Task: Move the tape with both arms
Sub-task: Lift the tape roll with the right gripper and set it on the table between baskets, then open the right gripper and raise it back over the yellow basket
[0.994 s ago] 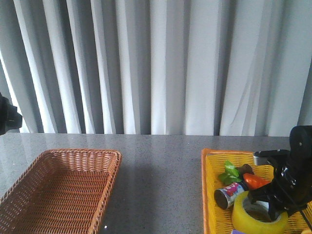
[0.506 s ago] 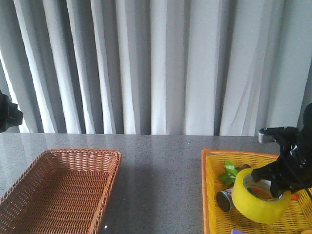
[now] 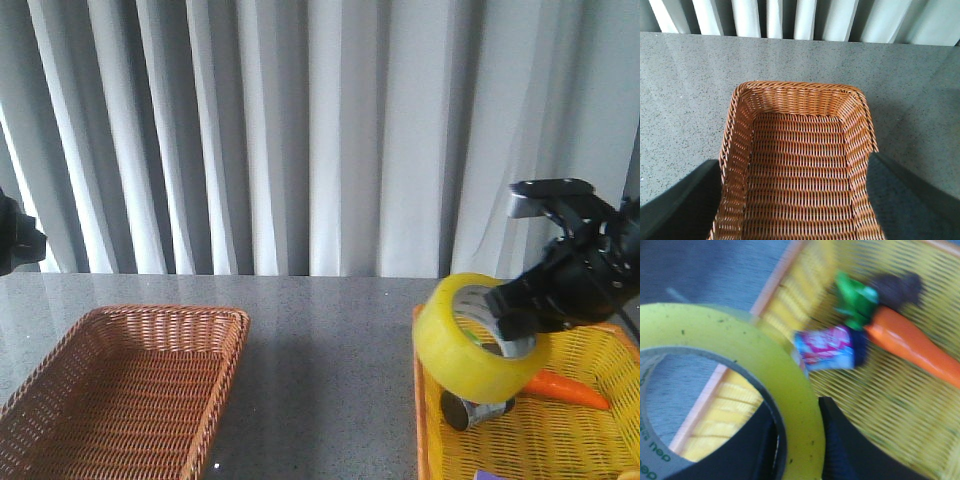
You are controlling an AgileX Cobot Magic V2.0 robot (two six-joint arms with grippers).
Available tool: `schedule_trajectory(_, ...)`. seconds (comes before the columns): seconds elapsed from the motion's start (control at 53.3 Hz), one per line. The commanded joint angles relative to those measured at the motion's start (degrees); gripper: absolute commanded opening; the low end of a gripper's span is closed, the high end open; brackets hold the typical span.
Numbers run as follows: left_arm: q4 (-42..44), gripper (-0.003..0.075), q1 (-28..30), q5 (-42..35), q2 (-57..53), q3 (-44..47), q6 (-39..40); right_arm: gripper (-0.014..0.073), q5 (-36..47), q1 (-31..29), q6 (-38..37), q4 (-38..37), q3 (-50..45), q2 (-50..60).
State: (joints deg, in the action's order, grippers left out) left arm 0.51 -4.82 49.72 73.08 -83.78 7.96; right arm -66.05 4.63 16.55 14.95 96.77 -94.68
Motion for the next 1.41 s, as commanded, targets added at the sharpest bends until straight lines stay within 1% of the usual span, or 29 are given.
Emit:
schedule_trajectory(0.0,-0.17,0.0576,-0.47,-2.94,-1.37,-1.95,0.31,-0.0002,2.20,5.54,0.74,1.89,6.85,0.68)
schedule_trajectory(0.15,-0.17,0.0576,-0.47,-2.24,-1.37,-1.95,0.31,-0.0002,1.10,15.90,-5.25,-6.92,17.19,-5.37)
schedule_trajectory(0.225,-0.17,0.0576,-0.47,-2.04,-1.48,-1.95,0.31,-0.0002,-0.42,19.63,-7.33,-11.46,21.80,-9.09)
schedule_trajectory(0.319,-0.17,0.0576,-0.47,-1.98,-1.48,-1.95,0.31,-0.0002,-1.48,22.73,-9.59,-15.34,25.30,-13.36)
schedule_trajectory(0.506,-0.17,0.0576,-0.47,-1.80,-1.48,-1.95,0.31,-0.0002,-1.42,23.45,-10.03,-16.25,25.85,-20.66)
schedule_trajectory(0.713,-0.17,0.0576,-0.47,-1.93,-1.48,-1.95,0.31,-0.0002,-0.45,23.39,-10.03,-20.06,25.85,-27.44)
schedule_trajectory(0.844,-0.17,0.0576,-0.47,-1.81,-1.48,-1.95,0.31,-0.0002,0.25,23.37,-10.54,-22.93,25.85,-29.95)
schedule_trajectory(0.938,-0.17,0.0576,-0.47,-1.81,-1.48,-1.95,0.31,0.0001,0.73,23.37,-12.09,-23.67,25.85,-30.88)
schedule_trajectory(1.031,-0.17,0.0576,-0.47,-1.81,-1.48,-1.95,0.31,0.0017,0.75,23.26,-13.34,-24.75,26.48,-31.44)
schedule_trajectory(1.144,-0.17,0.0576,-0.47,-1.81,-1.48,-1.95,0.31,0.0071,0.56,22.35,-13.28,-22.75,27.84,-31.91)
schedule_trajectory(1.219,-0.17,0.0576,-0.47,-1.81,-1.48,-1.95,0.31,0.0131,0.12,21.63,-12.69,-20.07,28.72,-31.91)
schedule_trajectory(1.294,-0.17,0.0576,-0.47,-1.81,-1.48,-1.95,0.31,0.0211,-0.17,21.13,-11.35,-17.76,29.13,-31.87)
schedule_trajectory(1.388,-0.17,0.0576,-0.47,-1.81,-1.48,-1.95,0.31,0.0346,-0.60,21.06,-10.46,-17.24,29.38,-31.87)
